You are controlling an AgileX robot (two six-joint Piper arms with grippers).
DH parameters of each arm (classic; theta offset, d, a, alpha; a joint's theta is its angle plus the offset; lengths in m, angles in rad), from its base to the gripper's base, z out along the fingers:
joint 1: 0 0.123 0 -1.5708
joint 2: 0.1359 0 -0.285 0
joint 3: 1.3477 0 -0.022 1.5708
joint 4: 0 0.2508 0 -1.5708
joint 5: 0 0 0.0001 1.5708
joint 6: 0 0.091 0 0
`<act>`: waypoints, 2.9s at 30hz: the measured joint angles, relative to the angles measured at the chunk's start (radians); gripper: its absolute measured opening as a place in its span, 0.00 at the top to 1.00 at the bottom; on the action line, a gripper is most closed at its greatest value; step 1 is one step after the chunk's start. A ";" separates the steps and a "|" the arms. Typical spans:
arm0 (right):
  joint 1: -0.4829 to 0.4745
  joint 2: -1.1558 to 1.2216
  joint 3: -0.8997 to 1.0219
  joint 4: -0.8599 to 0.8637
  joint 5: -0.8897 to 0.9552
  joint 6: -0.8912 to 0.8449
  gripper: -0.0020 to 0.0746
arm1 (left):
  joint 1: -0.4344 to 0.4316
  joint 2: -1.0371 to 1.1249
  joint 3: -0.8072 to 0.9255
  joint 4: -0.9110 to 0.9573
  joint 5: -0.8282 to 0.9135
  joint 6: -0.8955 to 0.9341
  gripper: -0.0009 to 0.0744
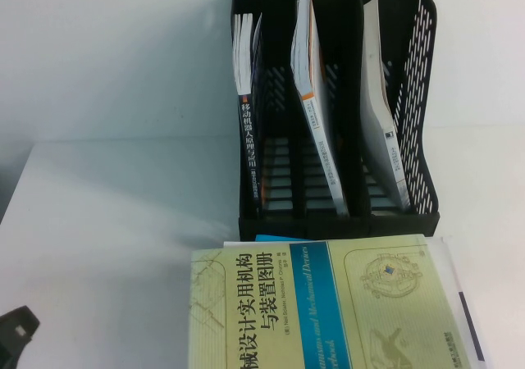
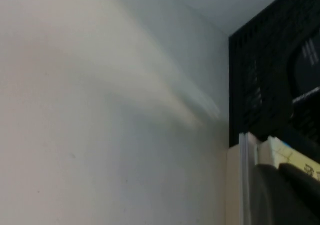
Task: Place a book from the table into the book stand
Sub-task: Push book with right arm, then pick up the book with your left arm
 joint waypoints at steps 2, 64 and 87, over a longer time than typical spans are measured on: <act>0.002 0.022 0.000 0.078 -0.005 -0.070 0.98 | 0.000 0.056 -0.002 -0.088 0.000 0.094 0.99; 0.183 0.627 -0.143 0.892 0.157 -0.996 0.98 | 0.228 1.208 -0.100 -1.121 0.723 1.371 0.55; 0.192 0.184 -0.286 0.749 0.272 -0.768 0.98 | 0.147 0.616 -0.695 -0.513 0.672 0.753 0.73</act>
